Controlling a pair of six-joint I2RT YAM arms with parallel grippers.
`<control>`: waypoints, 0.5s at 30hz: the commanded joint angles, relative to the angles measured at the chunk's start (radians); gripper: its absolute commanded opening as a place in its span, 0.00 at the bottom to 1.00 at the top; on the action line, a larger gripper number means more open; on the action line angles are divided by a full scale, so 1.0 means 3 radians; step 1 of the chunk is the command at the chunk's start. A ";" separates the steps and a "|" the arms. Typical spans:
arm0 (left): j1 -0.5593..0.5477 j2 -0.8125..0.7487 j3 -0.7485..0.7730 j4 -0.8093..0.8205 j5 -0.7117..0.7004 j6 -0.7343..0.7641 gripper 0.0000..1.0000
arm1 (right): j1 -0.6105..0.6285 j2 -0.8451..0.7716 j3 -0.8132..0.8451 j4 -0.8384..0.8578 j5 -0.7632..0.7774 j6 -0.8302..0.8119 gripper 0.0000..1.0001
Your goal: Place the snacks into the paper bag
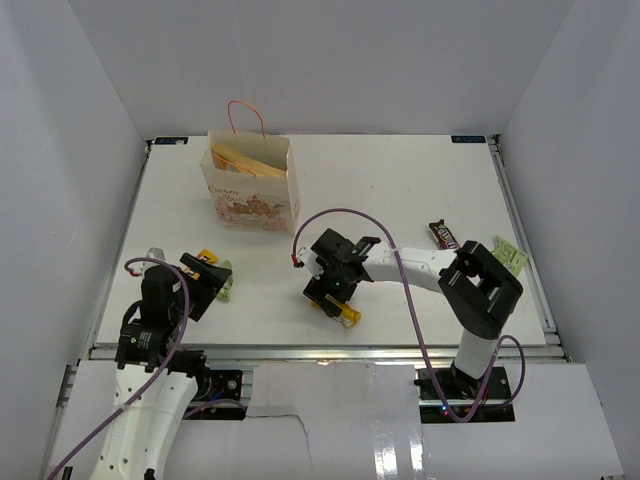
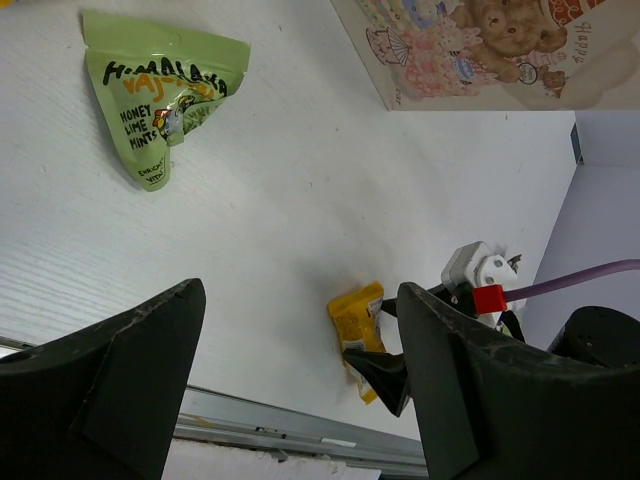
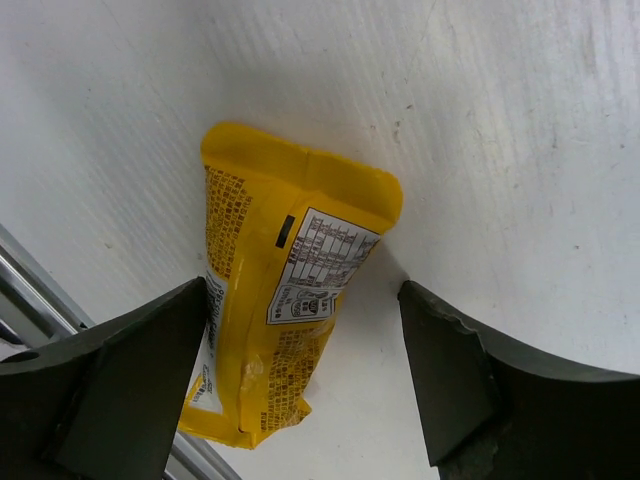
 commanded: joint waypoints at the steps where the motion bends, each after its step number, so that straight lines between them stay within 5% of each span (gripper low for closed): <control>1: 0.0005 -0.0095 -0.0065 -0.0064 -0.0108 -0.0106 0.87 | 0.0036 0.0024 0.0020 0.0081 0.0156 0.0018 0.81; 15: 0.0005 0.0002 -0.0152 -0.0049 -0.0139 -0.0137 0.87 | 0.0011 -0.0287 -0.0092 0.0087 0.0095 -0.0155 0.37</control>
